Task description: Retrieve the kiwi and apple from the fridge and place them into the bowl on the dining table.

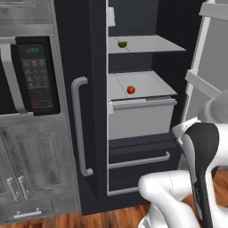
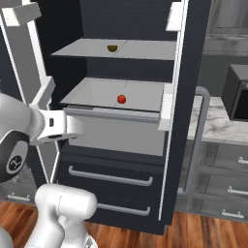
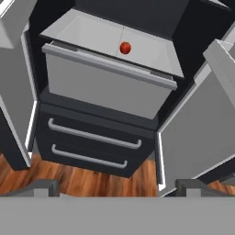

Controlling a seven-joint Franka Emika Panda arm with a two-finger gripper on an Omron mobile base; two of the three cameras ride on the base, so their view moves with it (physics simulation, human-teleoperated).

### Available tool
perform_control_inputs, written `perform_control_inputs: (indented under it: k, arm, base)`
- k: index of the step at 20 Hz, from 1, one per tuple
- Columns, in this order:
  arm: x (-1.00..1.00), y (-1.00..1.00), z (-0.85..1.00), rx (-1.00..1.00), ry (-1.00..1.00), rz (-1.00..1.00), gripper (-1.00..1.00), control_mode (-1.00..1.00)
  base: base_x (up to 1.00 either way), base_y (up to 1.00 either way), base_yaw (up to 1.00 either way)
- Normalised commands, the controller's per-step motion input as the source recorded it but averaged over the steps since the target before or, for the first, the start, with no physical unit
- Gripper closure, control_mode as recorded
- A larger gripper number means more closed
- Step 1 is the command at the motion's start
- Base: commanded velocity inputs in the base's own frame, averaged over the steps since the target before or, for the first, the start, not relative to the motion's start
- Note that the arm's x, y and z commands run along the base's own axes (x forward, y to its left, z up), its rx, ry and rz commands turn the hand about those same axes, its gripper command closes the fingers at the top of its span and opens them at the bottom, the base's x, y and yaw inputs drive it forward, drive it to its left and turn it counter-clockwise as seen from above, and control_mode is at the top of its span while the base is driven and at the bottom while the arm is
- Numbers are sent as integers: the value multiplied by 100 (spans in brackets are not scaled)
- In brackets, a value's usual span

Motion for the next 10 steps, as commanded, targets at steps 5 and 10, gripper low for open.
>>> perform_control_inputs:
  k: [5,10]
  arm:
    - [-16,2,0,0,0,4,-100,-100]
    - [-27,0,0,0,-3,6,-100,-100]
  base:
    - [0,0,0]
    - [0,0,0]
